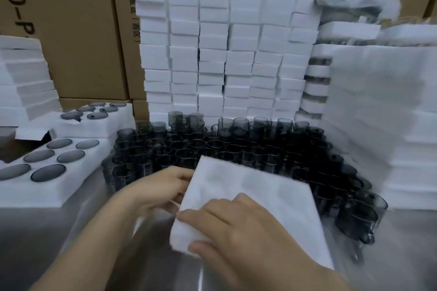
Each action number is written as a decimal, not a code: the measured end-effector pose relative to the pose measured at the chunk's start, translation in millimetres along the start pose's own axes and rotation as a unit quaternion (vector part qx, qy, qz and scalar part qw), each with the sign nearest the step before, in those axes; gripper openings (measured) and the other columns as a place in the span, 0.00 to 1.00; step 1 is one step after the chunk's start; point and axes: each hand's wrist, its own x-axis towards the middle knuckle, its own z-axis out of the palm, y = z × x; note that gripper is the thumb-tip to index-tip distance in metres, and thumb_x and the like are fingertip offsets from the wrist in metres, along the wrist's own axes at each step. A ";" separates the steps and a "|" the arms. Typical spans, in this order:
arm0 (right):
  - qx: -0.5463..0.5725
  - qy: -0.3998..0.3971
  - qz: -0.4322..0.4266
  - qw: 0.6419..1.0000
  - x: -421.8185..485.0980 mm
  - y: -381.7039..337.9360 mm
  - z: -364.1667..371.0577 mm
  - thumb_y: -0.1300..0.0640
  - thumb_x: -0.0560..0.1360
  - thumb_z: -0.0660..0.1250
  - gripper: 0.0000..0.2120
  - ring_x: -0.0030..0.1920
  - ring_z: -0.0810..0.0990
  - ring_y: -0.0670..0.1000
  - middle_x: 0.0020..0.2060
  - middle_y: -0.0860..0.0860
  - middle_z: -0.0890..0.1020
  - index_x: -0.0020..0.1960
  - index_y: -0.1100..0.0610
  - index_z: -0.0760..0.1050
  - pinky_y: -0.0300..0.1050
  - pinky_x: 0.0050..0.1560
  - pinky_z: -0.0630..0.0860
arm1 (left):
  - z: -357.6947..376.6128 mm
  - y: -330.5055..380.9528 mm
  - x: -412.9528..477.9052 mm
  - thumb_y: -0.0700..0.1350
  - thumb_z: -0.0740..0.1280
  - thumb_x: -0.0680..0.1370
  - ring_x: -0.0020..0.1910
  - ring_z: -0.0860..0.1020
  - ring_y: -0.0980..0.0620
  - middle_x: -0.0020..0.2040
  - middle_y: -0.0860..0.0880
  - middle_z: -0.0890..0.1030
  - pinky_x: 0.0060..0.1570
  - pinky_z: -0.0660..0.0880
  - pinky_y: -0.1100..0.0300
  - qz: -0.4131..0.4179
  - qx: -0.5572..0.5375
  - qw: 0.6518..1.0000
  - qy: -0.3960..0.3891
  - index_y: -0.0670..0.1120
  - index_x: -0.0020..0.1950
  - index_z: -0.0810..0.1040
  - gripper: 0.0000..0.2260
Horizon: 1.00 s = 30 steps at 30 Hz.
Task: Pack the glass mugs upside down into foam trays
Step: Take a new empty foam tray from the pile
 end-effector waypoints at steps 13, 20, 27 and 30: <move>0.081 0.074 0.236 0.966 -41.2 105.0 0.5 0.46 0.83 0.64 0.11 0.40 0.80 0.45 0.36 0.40 0.80 0.44 0.46 0.81 0.42 0.39 0.74 | -8.9 -3.3 5.7 0.75 0.61 0.78 0.36 0.79 0.51 0.38 0.50 0.81 0.43 0.76 0.54 0.046 0.186 0.981 0.026 0.49 0.46 0.81 0.29; 0.107 0.014 0.258 0.960 -39.9 103.1 1.1 0.44 0.84 0.64 0.14 0.39 0.80 0.46 0.35 0.43 0.81 0.43 0.47 0.80 0.50 0.41 0.79 | -3.2 -6.2 10.5 0.72 0.71 0.74 0.34 0.77 0.52 0.37 0.51 0.80 0.36 0.73 0.56 0.045 0.210 0.976 0.020 0.49 0.42 0.78 0.25; 0.125 0.012 0.273 0.954 -36.9 100.5 3.2 0.45 0.83 0.64 0.15 0.37 0.80 0.48 0.33 0.45 0.81 0.42 0.50 0.80 0.49 0.39 0.78 | 5.3 -6.7 12.7 0.64 0.69 0.81 0.32 0.73 0.52 0.36 0.51 0.78 0.36 0.68 0.57 0.060 0.236 0.967 0.075 0.48 0.40 0.74 0.21; 0.138 0.008 0.274 0.952 -36.6 98.6 3.6 0.46 0.84 0.65 0.14 0.39 0.81 0.49 0.34 0.46 0.82 0.43 0.50 0.81 0.54 0.44 0.80 | 8.7 -5.3 11.2 0.62 0.67 0.83 0.33 0.72 0.51 0.36 0.50 0.77 0.37 0.68 0.55 0.073 0.260 0.959 0.084 0.47 0.40 0.73 0.21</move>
